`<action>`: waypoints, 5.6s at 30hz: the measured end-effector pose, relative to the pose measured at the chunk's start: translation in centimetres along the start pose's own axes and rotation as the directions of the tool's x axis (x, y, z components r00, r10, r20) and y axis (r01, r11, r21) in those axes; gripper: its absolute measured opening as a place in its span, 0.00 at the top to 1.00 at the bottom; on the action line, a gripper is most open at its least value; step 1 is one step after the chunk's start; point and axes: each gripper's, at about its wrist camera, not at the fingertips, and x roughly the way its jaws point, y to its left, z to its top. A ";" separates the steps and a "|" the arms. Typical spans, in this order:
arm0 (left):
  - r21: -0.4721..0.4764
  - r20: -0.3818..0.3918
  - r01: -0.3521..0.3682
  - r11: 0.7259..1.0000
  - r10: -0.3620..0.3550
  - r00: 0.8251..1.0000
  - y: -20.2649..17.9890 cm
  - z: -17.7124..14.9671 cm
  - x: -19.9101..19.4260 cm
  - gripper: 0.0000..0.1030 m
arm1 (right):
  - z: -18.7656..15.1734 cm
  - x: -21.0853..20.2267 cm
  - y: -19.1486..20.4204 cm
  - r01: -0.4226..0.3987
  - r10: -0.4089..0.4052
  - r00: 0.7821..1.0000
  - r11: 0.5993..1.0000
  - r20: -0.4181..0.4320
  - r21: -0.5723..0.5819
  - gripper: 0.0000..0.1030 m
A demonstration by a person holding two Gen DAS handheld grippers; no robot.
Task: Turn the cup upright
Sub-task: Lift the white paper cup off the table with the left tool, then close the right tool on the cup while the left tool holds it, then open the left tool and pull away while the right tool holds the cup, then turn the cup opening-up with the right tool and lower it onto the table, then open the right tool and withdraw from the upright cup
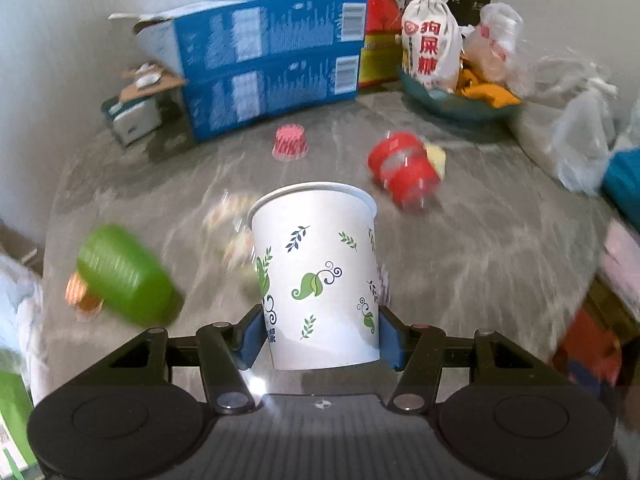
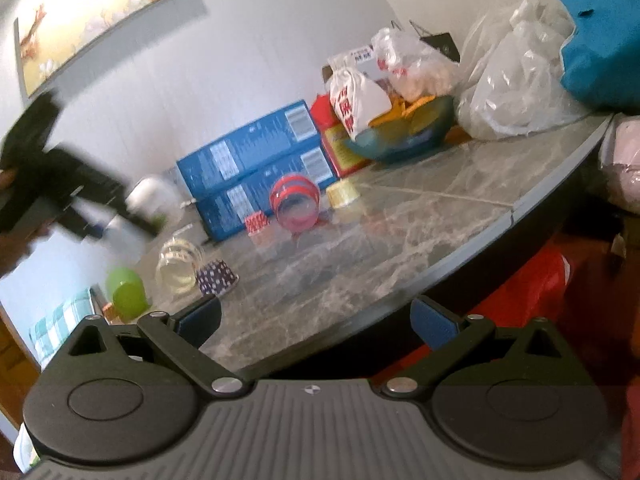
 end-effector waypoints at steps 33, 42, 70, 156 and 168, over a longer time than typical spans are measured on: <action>-0.064 -0.059 0.187 0.980 -0.191 0.980 2.4 -9.5 1.6 0.41 | 5.9 11.0 15.5 -0.061 0.113 0.753 0.993 -0.648 0.102 0.01; -0.088 -0.055 0.233 0.969 -0.238 0.970 3.5 -9.6 1.8 0.41 | 4.4 14.6 16.9 0.006 0.083 0.664 0.993 -0.743 0.116 0.20; -0.072 -0.035 0.231 0.970 -0.234 0.972 4.4 -10.3 1.2 0.18 | 3.1 15.2 17.3 -0.013 0.093 0.655 0.994 -0.750 0.112 0.36; 0.002 0.527 0.073 0.997 -0.063 0.848 9.9 -16.2 -10.2 0.00 | 0.9 -3.1 19.8 0.064 -0.111 0.986 0.937 -0.121 -0.342 0.01; 0.005 0.507 0.056 0.998 -0.051 0.860 9.0 -15.1 -10.1 0.00 | 2.5 -3.6 19.4 0.066 -0.103 0.991 0.936 -0.088 -0.346 0.01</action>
